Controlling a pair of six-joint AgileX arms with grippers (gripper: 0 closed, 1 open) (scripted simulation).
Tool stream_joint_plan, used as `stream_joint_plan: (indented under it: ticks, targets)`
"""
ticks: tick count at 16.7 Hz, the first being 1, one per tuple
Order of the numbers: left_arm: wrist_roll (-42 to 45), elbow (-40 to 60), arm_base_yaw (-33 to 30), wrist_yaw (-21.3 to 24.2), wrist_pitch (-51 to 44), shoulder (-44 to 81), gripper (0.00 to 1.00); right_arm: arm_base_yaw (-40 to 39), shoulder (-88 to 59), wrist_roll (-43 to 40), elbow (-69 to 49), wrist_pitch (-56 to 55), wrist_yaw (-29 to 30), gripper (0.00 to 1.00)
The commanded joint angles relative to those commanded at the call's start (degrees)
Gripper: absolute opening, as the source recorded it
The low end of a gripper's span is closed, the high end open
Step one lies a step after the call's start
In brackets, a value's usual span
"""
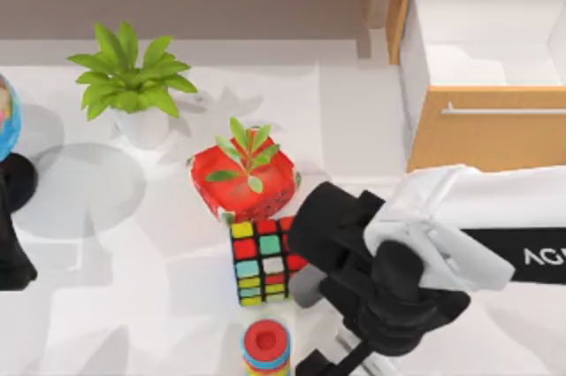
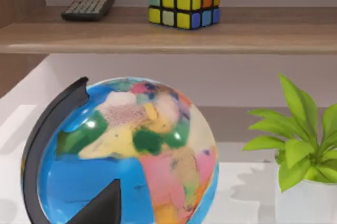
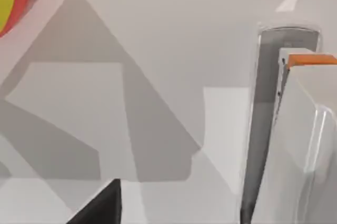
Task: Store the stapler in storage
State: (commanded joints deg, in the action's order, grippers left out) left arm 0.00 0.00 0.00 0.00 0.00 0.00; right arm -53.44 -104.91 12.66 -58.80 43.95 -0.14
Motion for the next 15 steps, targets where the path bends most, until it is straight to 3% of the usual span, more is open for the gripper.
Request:
stream_joint_plan:
  ticks: [5,15]
  targets:
    - [0.0,0.0,0.0,0.0,0.0,0.0,1.00,-0.6,-0.4,0.5,0.0,-0.6,0.0,1.00]
    - [0.0,0.0,0.0,0.0,0.0,0.0,1.00,-0.6,-0.4,0.5,0.0,-0.6,0.0,0.25]
